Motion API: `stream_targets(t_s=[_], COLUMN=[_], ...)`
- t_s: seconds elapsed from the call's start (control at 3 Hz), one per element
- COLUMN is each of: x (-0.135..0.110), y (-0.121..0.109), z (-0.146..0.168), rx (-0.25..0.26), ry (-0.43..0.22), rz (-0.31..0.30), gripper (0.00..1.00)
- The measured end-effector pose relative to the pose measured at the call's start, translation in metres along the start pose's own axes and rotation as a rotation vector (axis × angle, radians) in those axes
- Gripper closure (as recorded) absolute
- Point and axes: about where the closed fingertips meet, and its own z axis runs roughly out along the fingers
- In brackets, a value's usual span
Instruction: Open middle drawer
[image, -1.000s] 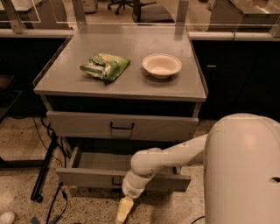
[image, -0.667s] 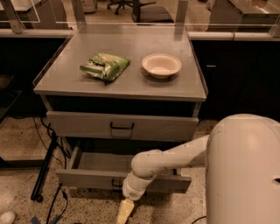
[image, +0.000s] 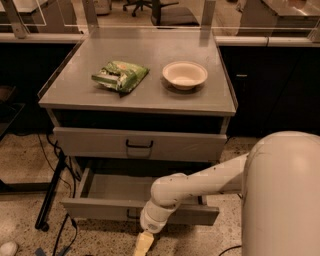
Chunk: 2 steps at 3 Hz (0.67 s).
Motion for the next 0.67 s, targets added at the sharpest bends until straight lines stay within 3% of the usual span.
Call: stream_targets(t_s=[0.67], x=[0.006], y=[0.012], z=[-0.001], rx=[-0.019], ry=[0.007], rz=[-0.013], gripper=[0.00])
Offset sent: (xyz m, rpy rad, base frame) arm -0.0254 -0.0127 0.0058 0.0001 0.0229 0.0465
